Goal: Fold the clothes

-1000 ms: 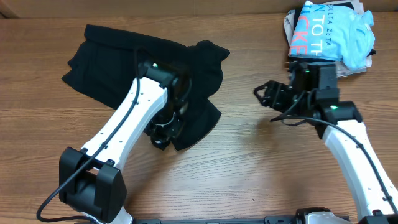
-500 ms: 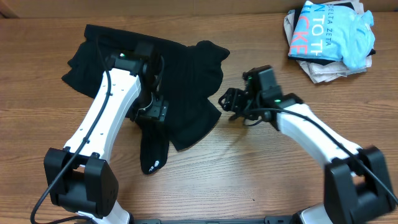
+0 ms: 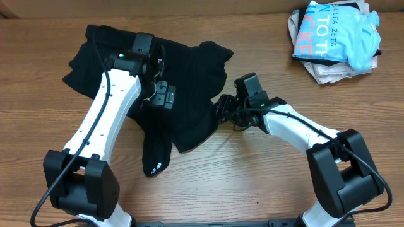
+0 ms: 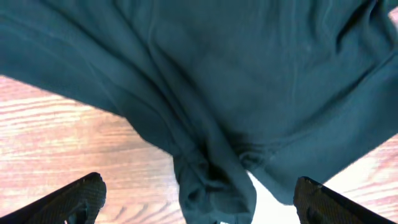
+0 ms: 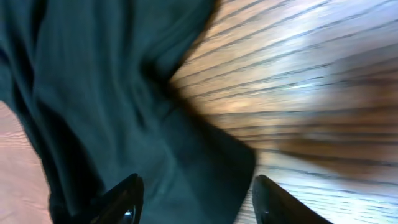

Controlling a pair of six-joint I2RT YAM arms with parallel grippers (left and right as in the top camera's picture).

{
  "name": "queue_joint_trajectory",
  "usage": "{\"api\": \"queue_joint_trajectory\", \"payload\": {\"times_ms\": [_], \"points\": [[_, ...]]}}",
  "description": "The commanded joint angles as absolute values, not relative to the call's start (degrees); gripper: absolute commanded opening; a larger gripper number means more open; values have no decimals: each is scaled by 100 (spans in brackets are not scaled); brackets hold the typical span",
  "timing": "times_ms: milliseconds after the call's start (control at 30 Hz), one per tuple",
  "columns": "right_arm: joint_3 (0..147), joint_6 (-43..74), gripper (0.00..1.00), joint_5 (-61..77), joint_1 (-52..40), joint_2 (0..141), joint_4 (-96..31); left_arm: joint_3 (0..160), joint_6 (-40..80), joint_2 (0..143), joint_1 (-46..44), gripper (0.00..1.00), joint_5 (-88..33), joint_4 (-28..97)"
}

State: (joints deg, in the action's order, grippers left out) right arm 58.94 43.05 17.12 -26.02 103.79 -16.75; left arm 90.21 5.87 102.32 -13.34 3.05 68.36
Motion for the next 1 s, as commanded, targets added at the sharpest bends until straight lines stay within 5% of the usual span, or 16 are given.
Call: {"api": "queue_joint_trajectory", "payload": {"times_ms": [0,100,433,967], "points": [[5999,4377,58,1671,-2838,10554,-1518,9135,646,10134,-1302,100,139,6689],[5999,4377,53,1671,-2928,10641,-1415,9135,646,10134,-1302,100,123,6608],[6031,4348,4,1721,-2523,10652,-1476,9135,639,10134,-1291,100,193,6584],[7352,2178,4,1892,-167,10652,-3035,9133,294,10189,-875,100,191,6178]]}}
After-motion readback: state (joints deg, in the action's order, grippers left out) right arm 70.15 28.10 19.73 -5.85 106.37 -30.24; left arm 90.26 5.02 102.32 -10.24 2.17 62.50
